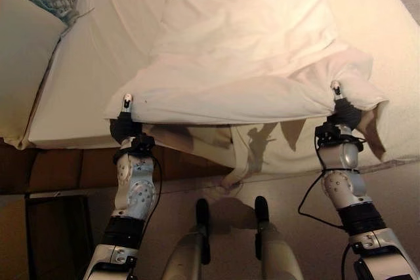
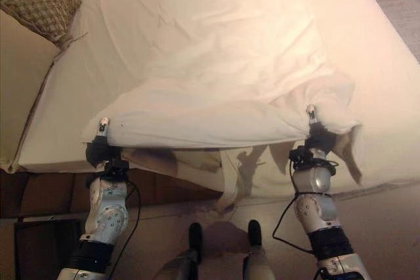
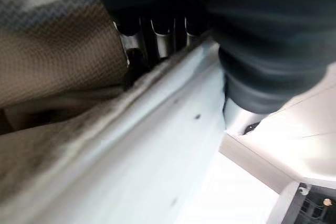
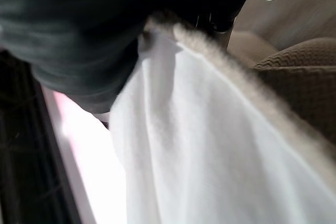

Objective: Make the bed

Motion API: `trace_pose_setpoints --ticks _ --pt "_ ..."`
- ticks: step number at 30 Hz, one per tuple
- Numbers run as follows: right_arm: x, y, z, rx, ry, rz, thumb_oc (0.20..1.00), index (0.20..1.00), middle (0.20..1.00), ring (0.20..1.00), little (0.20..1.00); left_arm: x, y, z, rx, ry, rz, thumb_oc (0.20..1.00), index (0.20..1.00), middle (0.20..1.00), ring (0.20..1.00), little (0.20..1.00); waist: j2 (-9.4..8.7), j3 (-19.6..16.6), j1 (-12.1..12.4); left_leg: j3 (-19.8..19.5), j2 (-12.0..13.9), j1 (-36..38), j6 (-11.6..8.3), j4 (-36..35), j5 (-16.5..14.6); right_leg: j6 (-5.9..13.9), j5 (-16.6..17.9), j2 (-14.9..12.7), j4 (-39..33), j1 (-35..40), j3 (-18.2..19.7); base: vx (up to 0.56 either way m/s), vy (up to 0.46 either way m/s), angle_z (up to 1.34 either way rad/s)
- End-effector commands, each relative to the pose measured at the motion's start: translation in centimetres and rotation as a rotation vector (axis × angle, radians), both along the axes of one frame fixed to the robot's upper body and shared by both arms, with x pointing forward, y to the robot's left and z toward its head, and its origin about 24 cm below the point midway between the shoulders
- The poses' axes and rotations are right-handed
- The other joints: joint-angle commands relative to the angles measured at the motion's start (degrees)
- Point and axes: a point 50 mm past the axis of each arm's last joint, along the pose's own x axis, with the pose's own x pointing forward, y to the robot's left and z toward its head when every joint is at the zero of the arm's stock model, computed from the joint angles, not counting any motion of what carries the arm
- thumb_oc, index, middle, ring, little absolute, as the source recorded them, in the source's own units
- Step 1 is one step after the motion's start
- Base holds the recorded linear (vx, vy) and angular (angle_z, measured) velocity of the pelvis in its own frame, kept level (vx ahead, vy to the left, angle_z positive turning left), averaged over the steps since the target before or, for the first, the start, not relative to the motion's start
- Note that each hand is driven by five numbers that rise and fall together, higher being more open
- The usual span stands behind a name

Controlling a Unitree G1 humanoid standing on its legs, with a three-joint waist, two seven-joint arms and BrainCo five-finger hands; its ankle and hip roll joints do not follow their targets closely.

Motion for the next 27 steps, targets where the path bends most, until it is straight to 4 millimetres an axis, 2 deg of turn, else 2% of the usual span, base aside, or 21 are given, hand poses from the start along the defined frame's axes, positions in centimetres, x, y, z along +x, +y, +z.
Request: trace_pose_setpoints --ticks 1,2,3,4,5,6,7,8,9,10,12,13,15,16,17,18,19,20,22,25,27 --pt "-3.9 -2.5 -0.2 -0.014 -0.127 -0.064 0.200 0.200 0.200 0.200 0.200 -5.6 6.6 4.4 0.118 -0.311 0.278 0.200 0.200 0.200 0.200 0.200 -3.91 -4.97 0.35 -1.55 -2.35 -1.11 0.89 6.37 -5.91 3.16 6.92 -2.47 -6.23 1.07 0.94 0.02 -0.004 -0.04" --pt "-4.0 -2.5 -0.2 -0.014 -0.126 -0.064 0.200 0.200 0.200 0.200 0.200 -5.6 6.6 4.4 0.118 -0.310 0.278 0.200 0.200 0.200 0.200 0.200 -3.91 -5.03 0.36 -1.55 -2.35 -1.12 0.89 6.35 -5.90 3.16 6.93 -2.47 -6.25 1.06 0.94 0.03 -0.017 -0.02" --pt "-6.0 -3.9 -3.1 0.019 -0.034 -0.100 0.200 0.200 0.200 0.200 0.200 -7.2 7.3 1.1 0.096 -0.183 0.285 0.200 0.200 0.200 0.200 0.200 -4.11 -4.54 0.16 -1.78 -2.35 -0.86 0.99 5.97 -6.02 3.35 7.45 -2.62 -7.05 1.32 0.82 0.00 0.000 0.00" --pt "-7.0 -4.6 -4.8 0.029 0.027 -0.122 0.200 0.200 0.200 0.200 0.200 -8.1 7.9 -0.4 0.107 -0.114 0.296 0.200 0.200 0.200 0.200 0.200 -4.35 -4.53 0.14 -1.73 -2.47 -1.26 0.92 5.87 -5.61 3.45 7.80 -2.77 -7.40 1.06 0.71 0.00 0.000 0.00" --pt "-7.0 -4.6 -4.8 0.029 0.027 -0.122 0.200 0.200 0.200 0.200 0.200 -8.1 7.9 -0.4 0.108 -0.113 0.296 0.200 0.200 0.200 0.200 0.200 -4.37 -4.62 0.14 -1.73 -2.48 -1.34 0.92 5.84 -5.57 3.46 7.81 -2.79 -7.41 0.97 0.72 0.00 0.000 0.00" --pt "-8.9 -6.0 -9.0 0.077 0.203 -0.168 0.200 0.200 0.200 0.200 0.200 -9.8 8.8 -3.9 0.113 0.060 0.290 0.200 0.200 0.200 0.200 0.200 -4.50 -3.63 -0.03 -1.74 -2.27 -1.35 0.88 5.68 -5.47 3.39 8.03 -2.64 -7.62 1.13 0.58 0.00 0.000 0.00" --pt "-9.7 -6.4 -10.9 0.101 0.282 -0.175 0.200 0.200 0.200 0.200 0.200 -10.5 9.3 -5.6 0.115 0.150 0.306 0.200 0.200 0.200 0.200 0.200 -4.61 -3.46 -0.04 -1.74 -2.24 -1.50 0.85 5.65 -5.36 3.38 8.04 -2.65 -7.62 1.04 0.34 -0.03 -0.026 -0.04" --pt "-9.7 -6.4 -10.9 0.102 0.282 -0.175 0.200 0.200 0.200 0.200 0.200 -10.5 9.4 -5.6 0.115 0.150 0.306 0.200 0.200 0.200 0.200 0.200 -4.70 -3.70 -0.08 -1.71 -2.34 -1.77 0.87 5.55 -5.16 3.41 8.15 -2.74 -7.65 0.74 0.39 -0.02 -0.021 -0.03" --pt "-10.8 -6.9 -13.9 0.137 0.412 -0.199 0.200 0.200 0.200 0.200 0.200 -11.2 9.6 -8.1 0.061 0.248 0.313 0.200 0.200 0.200 0.200 0.200 -4.78 -3.38 -0.08 -1.81 -2.30 -1.86 0.79 5.48 -4.82 3.39 8.28 -2.73 -7.60 0.74 0.19 0.00 0.000 0.00" --pt "-12.2 -6.9 -18.1 0.191 0.609 -0.215 0.200 0.200 0.200 0.200 0.200 -12.0 9.6 -11.4 -0.056 0.368 0.318 0.200 0.200 0.200 0.200 0.200 -4.77 -2.93 -0.05 -1.80 -2.04 -1.72 0.62 4.75 -4.39 3.33 8.49 -2.66 -7.98 0.90 -0.28 -0.02 -0.041 0.04" --pt "-13.4 -6.8 -21.9 0.189 0.815 -0.234 0.200 0.200 0.200 0.200 0.200 -12.5 9.5 -14.4 0.004 0.551 0.282 0.200 0.200 0.200 0.200 0.200 -4.78 -2.62 0.16 -1.87 -1.83 -1.89 0.46 4.41 -3.83 3.38 8.83 -2.76 -8.60 1.05 -0.90 -0.02 -0.043 0.08" --pt "-13.8 -6.5 -23.2 0.202 0.881 -0.214 0.200 0.200 0.200 0.200 0.200 -12.9 9.2 -15.7 -0.078 0.573 0.310 0.200 0.200 0.200 0.200 0.200 -4.79 -2.51 0.43 -1.99 -1.78 -2.00 0.42 4.29 -3.63 3.41 8.89 -2.81 -8.78 1.14 -1.25 -0.03 -0.040 0.12" --pt "-14.3 -6.0 -24.3 0.191 0.941 -0.174 0.200 0.200 0.200 0.200 0.200 -12.9 8.8 -16.3 -0.065 0.605 0.282 0.200 0.200 0.200 0.200 0.200 -4.85 -2.63 0.51 -2.10 -1.82 -2.36 0.45 4.13 -3.39 3.46 8.94 -2.96 -8.75 0.85 -1.49 -0.02 -0.024 0.15" --pt "-15.5 -5.3 -26.3 0.173 1.068 -0.157 0.200 0.200 0.200 0.200 0.200 -13.5 8.2 -18.4 -0.050 0.727 0.266 0.200 0.200 0.200 0.200 0.200 -4.46 -2.36 0.84 -2.49 -1.95 -2.66 0.37 4.30 -3.05 3.38 8.79 -3.25 -8.48 0.96 -2.28 -0.01 -0.015 0.15" --pt "-15.5 -5.3 -26.3 0.173 1.068 -0.157 0.200 0.200 0.200 0.200 0.200 -13.5 8.2 -18.4 -0.050 0.727 0.266 0.200 0.200 0.200 0.200 0.200 -4.46 -2.39 0.83 -2.49 -1.95 -2.69 0.37 4.30 -3.04 3.38 8.79 -3.26 -8.47 0.93 -2.28 -0.02 -0.011 0.14" --pt "-16.7 -4.7 -27.7 0.154 1.167 -0.106 0.200 0.200 0.200 0.200 0.200 -14.1 7.7 -20.1 -0.023 0.827 0.236 0.200 0.200 0.200 0.200 0.200 -4.29 -2.45 1.05 -2.85 -2.11 -2.72 0.39 3.97 -2.87 3.37 8.76 -3.39 -8.39 0.96 -2.60 -0.01 0.004 0.13" --pt "-16.7 -4.7 -27.7 0.154 1.167 -0.106 0.200 0.200 0.200 0.200 0.200 -14.1 7.7 -20.1 -0.023 0.827 0.236 0.200 0.200 0.200 0.200 0.200 -4.29 -2.46 1.05 -2.86 -2.11 -2.72 0.39 3.97 -2.87 3.37 8.76 -3.39 -8.39 0.96 -2.61 -0.01 0.021 0.18" --pt "-18.0 -4.5 -29.0 0.135 1.282 -0.105 0.200 0.200 0.200 0.200 0.200 -14.8 7.0 -22.0 -0.035 0.933 0.208 0.200 0.200 0.200 0.200 0.200 -3.99 -2.50 1.20 -3.05 -2.19 -2.74 0.43 3.82 -2.77 3.31 8.74 -3.64 -8.41 1.16 -3.18 0.00 0.021 0.21" --pt "-18.8 -4.4 -29.9 0.107 1.381 -0.111 0.200 0.200 0.200 0.200 0.200 -15.8 7.0 -23.8 -0.108 1.036 0.268 0.200 0.200 0.200 0.200 0.200 -3.83 -2.63 1.32 -3.37 -2.26 -2.65 0.41 3.65 -2.72 3.33 8.75 -3.75 -8.58 1.32 -3.63 0.00 0.015 0.17" --pt "-18.8 -4.0 -30.3 0.100 1.415 -0.114 0.200 0.200 0.200 0.200 0.200 -16.0 6.7 -24.5 -0.126 1.081 0.271 0.200 0.200 0.200 0.200 0.200 -3.69 -2.88 1.42 -3.53 -2.36 -2.70 0.41 3.61 -2.77 3.40 8.82 -3.93 -8.71 1.45 -3.88 0.01 0.014 0.07" --pt "-20.2 -3.8 -31.0 0.119 1.493 -0.137 0.200 0.200 0.200 0.200 0.200 -17.6 6.2 -26.0 -0.120 1.217 0.272 0.200 0.200 0.200 0.200 0.200 -3.36 -3.39 1.49 -3.75 -2.46 -2.50 0.43 3.47 -2.88 3.37 8.71 -4.07 -8.63 1.69 -4.16 0.02 0.017 0.08"
